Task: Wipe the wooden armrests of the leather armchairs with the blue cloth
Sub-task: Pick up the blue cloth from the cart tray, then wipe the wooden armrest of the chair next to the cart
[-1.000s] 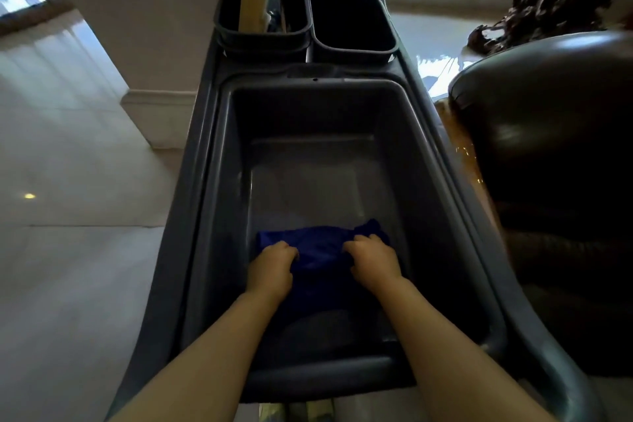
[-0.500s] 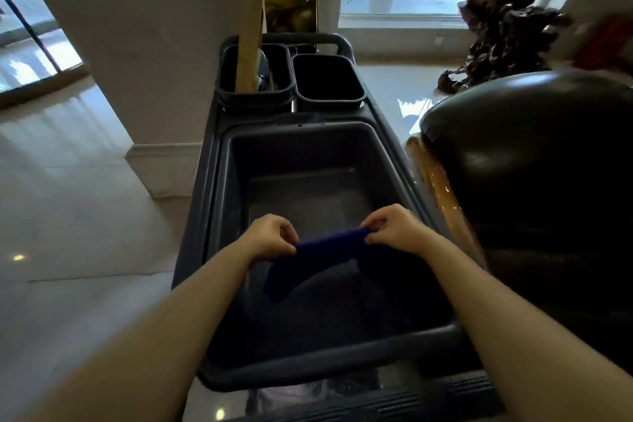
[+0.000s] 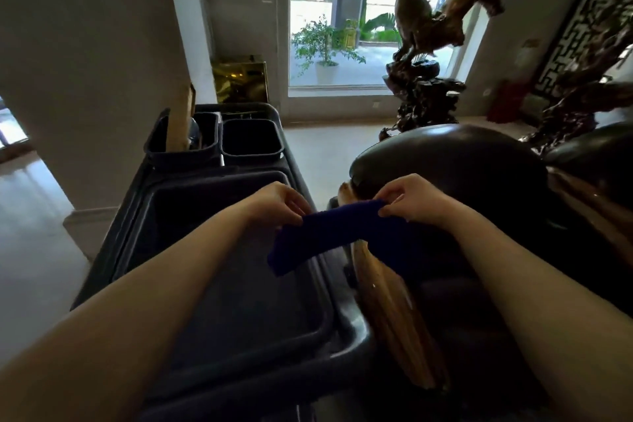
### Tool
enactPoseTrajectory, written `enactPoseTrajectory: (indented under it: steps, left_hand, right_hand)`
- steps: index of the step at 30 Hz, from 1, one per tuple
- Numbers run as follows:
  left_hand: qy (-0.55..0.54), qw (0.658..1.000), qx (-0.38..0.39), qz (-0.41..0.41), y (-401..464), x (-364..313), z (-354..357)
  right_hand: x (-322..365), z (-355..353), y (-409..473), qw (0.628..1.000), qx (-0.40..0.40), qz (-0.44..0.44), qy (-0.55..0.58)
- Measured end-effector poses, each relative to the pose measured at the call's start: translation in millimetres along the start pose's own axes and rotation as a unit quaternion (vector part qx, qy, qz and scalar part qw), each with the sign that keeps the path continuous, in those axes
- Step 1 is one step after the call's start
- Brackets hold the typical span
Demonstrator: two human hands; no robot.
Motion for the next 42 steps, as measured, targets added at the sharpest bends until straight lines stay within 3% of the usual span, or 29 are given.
enactPoseTrajectory:
  steps: [7,13,24,35,37,39,42]
  left_hand:
    - [-0.001,0.999,-0.051,0.002,45.4,-76.5,95.9]
    - [0.029,0.996,-0.073,-0.028,75.8,-82.6,179.6]
    - [-0.01,0.988,0.01,-0.151,143.3,41.2,359.6]
    - [-0.011,0.976,0.014,-0.219,205.9,152.7,460.3]
    - [-0.005,0.977,0.008,-0.214,208.3,165.1,473.8]
    - [0.0,0.98,-0.02,-0.198,208.9,171.8,481.9]
    - [0.048,0.976,-0.141,-0.157,208.6,176.2,487.2]
  right_hand:
    - [-96.7,-75.9,-29.4,1.0,0.0,-0.012,-0.023]
    - [-198.6,-61.0,-36.6,0.999,0.025,0.039,0.011]
    - [-386.4,84.9,-11.2,0.979,0.138,0.135,0.062]
    - [-507.1,189.2,51.9,0.962,0.236,0.121,0.07]
    - [-521.0,205.1,55.5,0.968,0.22,0.115,0.048]
    - [-531.0,215.4,55.9,0.983,0.152,0.101,0.032]
    - [-537.4,226.4,53.0,0.996,0.018,0.072,0.041]
Point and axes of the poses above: each hand's wrist, its own y-axis towards the middle knuckle, its own z-axis out of the palm, x = y × z, the point moved 7 cm from there along y, towards the middle knuckle, and after that the axes turned 4 degrees about z, right-handed, at the moved point
